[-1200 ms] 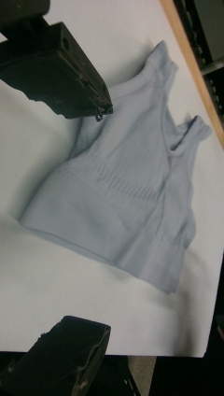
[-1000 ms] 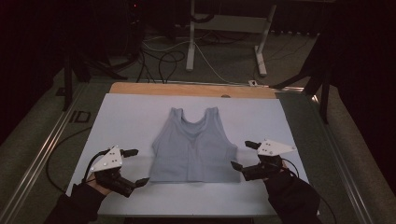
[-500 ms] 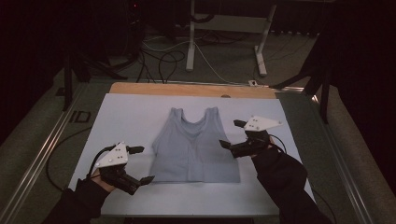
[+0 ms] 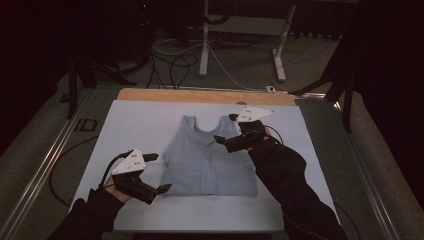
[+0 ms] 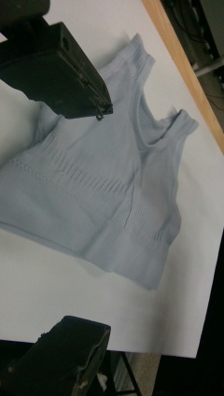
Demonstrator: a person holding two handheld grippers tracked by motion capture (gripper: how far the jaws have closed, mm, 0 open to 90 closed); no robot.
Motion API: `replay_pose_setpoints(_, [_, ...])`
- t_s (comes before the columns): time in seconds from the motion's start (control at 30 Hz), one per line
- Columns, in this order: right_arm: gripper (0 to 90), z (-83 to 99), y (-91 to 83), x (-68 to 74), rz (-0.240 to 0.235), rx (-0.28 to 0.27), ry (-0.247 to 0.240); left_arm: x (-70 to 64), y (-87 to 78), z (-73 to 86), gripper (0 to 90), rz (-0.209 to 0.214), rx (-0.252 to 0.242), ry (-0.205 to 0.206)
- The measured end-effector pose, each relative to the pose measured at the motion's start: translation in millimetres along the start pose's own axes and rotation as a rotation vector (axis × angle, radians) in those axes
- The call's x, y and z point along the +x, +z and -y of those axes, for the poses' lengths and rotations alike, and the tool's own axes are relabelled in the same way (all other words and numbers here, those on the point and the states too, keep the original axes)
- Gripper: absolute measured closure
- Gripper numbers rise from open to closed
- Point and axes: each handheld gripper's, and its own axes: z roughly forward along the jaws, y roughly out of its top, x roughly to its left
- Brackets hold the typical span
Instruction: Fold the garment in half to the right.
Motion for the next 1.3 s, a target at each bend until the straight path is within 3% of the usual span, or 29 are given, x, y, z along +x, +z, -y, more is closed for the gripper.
replay_pose_setpoints(0.3, [8.7, -11.9, 32.3, -4.3, -0.016, 0.004, 0.001, -3.5, 6.2, 2.8, 0.5, -0.045, 0.038, 0.0])
replay_pose_setpoints(0.7, [8.7, -24.9, 68.2, -9.9, -0.022, 0.035, 0.003, -6.1, 17.3, 8.7, 0.5, -0.067, 0.058, -0.016])
replay_pose_setpoints(0.9, [8.7, -22.8, 97.7, -13.0, -0.019, 0.06, 0.034, -9.1, 31.1, 17.6, 0.5, -0.102, 0.122, -0.022])
replay_pose_setpoints(1.2, [8.7, -17.0, 132.8, -17.5, -0.008, 0.117, 0.046, -11.6, 41.6, 31.0, 0.6, -0.077, 0.202, -0.036])
replay_pose_setpoints(1.3, [8.7, -16.6, 141.7, -17.0, -0.012, 0.132, 0.04, -11.4, 46.4, 37.5, 0.6, -0.082, 0.267, -0.047])
